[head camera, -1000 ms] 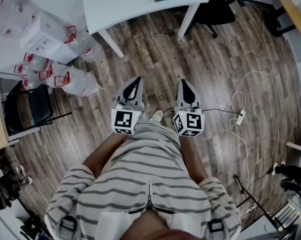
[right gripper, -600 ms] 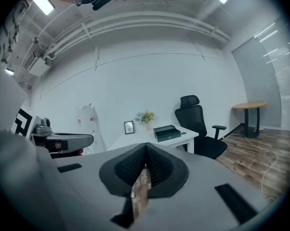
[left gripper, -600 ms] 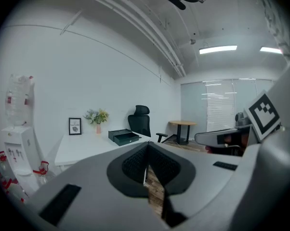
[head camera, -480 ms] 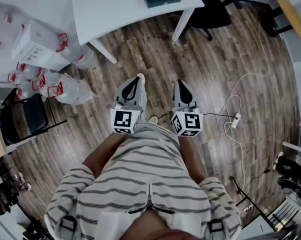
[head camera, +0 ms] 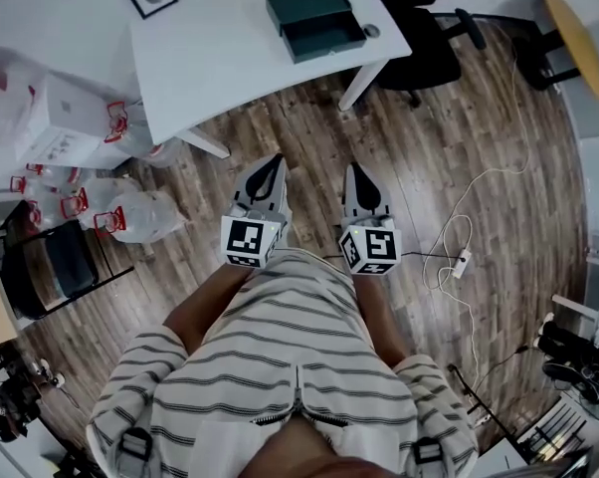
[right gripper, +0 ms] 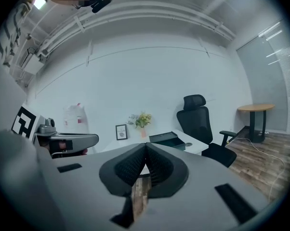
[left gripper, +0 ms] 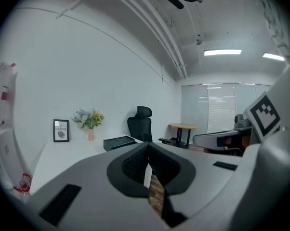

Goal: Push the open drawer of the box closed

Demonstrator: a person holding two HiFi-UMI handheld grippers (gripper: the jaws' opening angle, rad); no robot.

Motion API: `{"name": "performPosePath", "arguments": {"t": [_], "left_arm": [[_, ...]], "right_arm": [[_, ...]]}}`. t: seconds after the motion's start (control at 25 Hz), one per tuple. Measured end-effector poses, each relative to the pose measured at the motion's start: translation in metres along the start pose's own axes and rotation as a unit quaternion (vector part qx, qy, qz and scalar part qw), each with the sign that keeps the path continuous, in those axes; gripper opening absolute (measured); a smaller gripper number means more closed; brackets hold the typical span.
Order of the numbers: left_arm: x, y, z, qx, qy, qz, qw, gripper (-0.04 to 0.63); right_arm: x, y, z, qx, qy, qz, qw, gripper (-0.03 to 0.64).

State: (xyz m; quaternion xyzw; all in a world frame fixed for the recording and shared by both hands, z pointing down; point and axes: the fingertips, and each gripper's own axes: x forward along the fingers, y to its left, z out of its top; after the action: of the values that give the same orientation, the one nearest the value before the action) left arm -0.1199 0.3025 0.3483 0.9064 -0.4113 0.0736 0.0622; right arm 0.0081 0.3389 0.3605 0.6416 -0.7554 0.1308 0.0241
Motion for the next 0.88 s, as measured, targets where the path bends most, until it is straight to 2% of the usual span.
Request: {"name": "performPosePath", "arguments": {"t": [0.24, 0.56, 0.88], "left_arm": [[0.072, 0.048, 0.024, 0.013, 0.008, -0.03, 0.9994, -0.002], [0.136, 0.099, 0.04, 0.007, 0.015, -0.062, 0.9979, -0.002], [0.176, 0.124, 0.03, -0.007, 0.036, -0.06, 0.9975, -0.002]], "right_arm": [[0.08, -0.014, 0.029, 0.007, -0.001, -0.018, 1.0, 0.009], [0.156, -0.023, 0.047, 0.012, 0.005, -0.035, 0.999, 0.009], [0.201, -0.037, 0.044, 0.014, 0.026, -0.029, 0.999, 0.009]]}}
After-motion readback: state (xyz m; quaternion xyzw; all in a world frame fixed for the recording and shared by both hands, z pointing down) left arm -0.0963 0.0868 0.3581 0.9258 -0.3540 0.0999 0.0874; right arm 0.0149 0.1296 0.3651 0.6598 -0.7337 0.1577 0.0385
